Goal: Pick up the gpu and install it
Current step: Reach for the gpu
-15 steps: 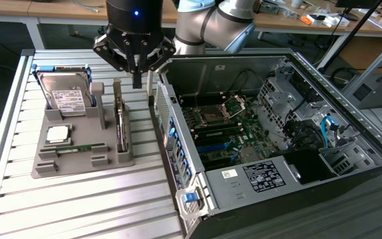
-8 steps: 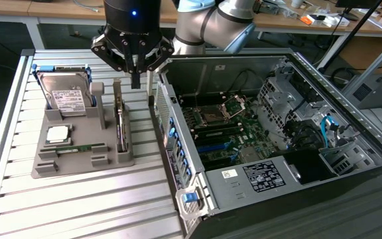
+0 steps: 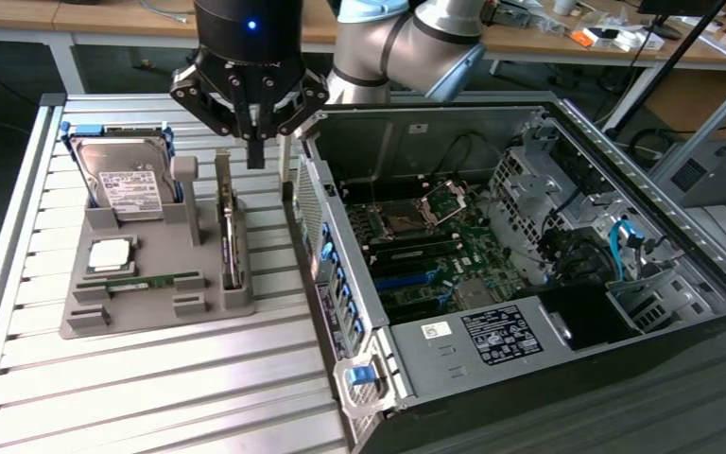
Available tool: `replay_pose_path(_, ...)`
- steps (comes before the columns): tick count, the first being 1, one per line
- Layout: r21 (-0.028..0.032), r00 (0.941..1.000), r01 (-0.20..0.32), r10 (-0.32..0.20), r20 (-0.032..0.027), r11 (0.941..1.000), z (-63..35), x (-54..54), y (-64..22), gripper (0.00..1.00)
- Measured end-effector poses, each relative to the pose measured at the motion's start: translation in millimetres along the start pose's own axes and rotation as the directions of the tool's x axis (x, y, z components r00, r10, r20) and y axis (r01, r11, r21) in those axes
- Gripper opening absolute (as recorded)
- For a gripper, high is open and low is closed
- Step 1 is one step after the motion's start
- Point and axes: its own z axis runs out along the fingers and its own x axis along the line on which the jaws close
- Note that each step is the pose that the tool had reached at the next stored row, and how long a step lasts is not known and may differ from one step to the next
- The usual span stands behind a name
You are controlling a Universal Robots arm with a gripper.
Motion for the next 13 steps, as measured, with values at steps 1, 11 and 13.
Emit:
replay_pose_path(1,0.0000,1.0000,0.000,0.000,0.0000,1.0000,0.0,0.3,-0.1,0.11)
replay_pose_path(11,0.0000,1.0000,0.000,0.000,0.0000,1.0000,-0.1,3.9,-0.5,0.11)
replay_pose_path(13,0.0000,1.0000,0.000,0.000,0.0000,1.0000,-0.1,5.2,-0.7,0.11)
